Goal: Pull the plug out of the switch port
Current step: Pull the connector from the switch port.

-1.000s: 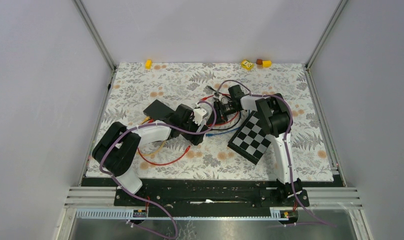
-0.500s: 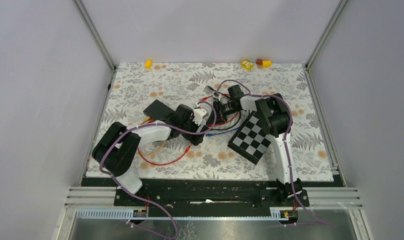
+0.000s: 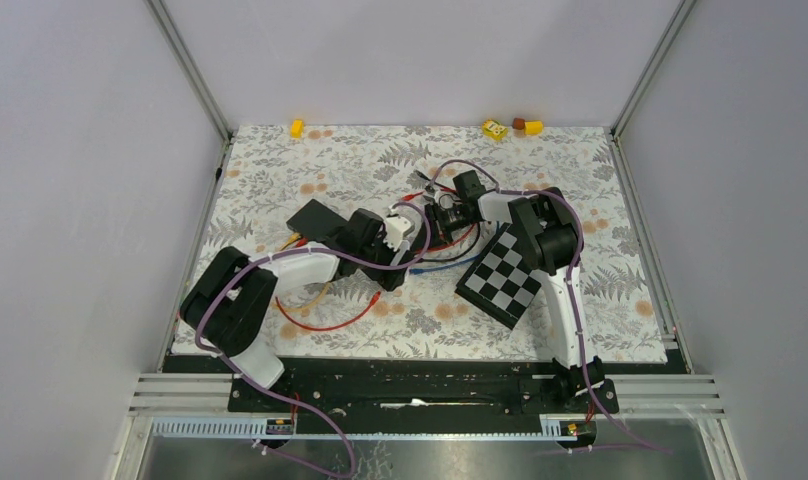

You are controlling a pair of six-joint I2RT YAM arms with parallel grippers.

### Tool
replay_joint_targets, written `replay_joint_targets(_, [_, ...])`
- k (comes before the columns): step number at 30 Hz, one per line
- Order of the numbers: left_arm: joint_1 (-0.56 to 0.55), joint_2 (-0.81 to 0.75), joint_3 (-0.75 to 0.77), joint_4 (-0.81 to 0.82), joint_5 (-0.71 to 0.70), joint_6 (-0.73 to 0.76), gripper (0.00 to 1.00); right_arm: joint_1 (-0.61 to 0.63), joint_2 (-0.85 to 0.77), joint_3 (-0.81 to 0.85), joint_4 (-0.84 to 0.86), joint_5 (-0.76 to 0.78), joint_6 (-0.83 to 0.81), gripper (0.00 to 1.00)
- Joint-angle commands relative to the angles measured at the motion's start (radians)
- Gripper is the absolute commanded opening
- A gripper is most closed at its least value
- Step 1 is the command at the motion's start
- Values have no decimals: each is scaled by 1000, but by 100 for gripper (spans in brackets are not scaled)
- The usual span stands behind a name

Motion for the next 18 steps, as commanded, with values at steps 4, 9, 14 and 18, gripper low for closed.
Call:
replay_joint_targets(4, [21, -56, -5, 69, 11, 20, 90, 19, -39, -13, 9, 29, -39, 15])
replay_joint_targets(9, [29, -74, 0, 71, 4, 13, 95, 7, -52, -23, 53, -1, -2, 8])
replay_joint_targets(14, [36, -77, 30, 69, 4, 11, 98, 4, -64, -23, 62, -19, -17, 0])
replay_joint_targets(18, [46, -49, 83, 71, -23, -32, 98, 4, -74, -50, 135, -36, 7, 0])
